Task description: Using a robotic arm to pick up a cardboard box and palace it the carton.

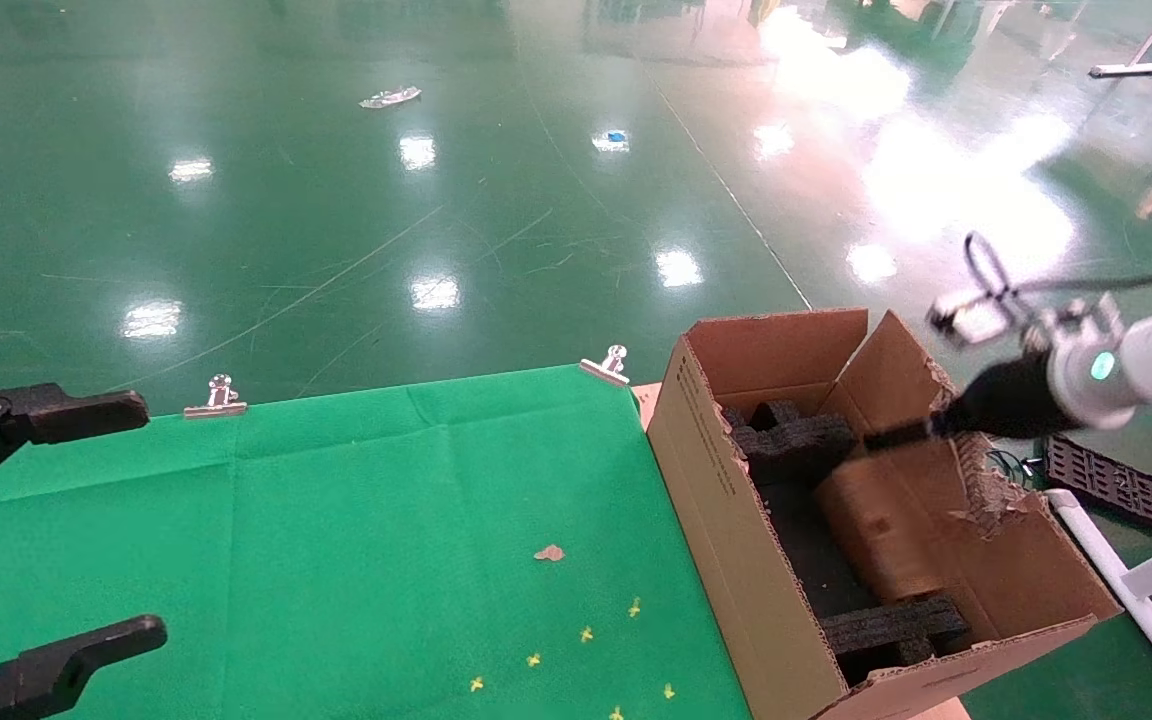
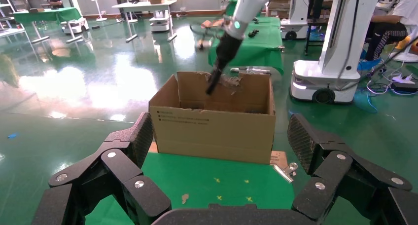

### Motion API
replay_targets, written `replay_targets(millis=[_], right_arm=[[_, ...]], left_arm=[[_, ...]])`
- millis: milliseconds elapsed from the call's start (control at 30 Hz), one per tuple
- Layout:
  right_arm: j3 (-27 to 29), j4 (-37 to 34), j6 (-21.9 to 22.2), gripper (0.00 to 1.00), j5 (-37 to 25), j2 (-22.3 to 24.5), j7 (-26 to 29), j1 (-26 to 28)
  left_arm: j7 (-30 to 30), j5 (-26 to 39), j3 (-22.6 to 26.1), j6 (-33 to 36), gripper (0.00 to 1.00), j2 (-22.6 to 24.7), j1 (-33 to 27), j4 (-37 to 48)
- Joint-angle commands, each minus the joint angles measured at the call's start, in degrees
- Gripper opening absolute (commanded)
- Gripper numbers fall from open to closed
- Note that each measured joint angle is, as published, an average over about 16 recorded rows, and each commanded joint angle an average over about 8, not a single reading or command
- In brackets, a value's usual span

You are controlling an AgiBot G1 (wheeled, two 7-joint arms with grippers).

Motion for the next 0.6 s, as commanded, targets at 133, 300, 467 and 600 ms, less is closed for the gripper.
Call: replay_targets(millis=[133,300,467,600], right_arm=[[0.94,1.15,-0.41,1.0,1.16,1.24,-2.8,6.18],[2.71,2.99,-0.7,1.0,3.41,3.18,-7.24,11.26],[4.36,4.27,-0.66,1.0,5.62,4.7,-10.5,13.01],[5.91,5.38,-0.89,1.0,7.05,5.49,-11.54,13.23]], left_arm=[[0.01,-0.01,0.02,-0.01,1.0,-0.01,0.0,0.0],[0.02,-0.02,0.03,-0.01,1.0,-0.01,-0.01,0.0],[0.02,-0.03,0.04,-0.02,1.0,-0.02,0.0,0.0],[0.03,-0.04,0.04,-0.03,1.0,-0.02,0.0,0.02]])
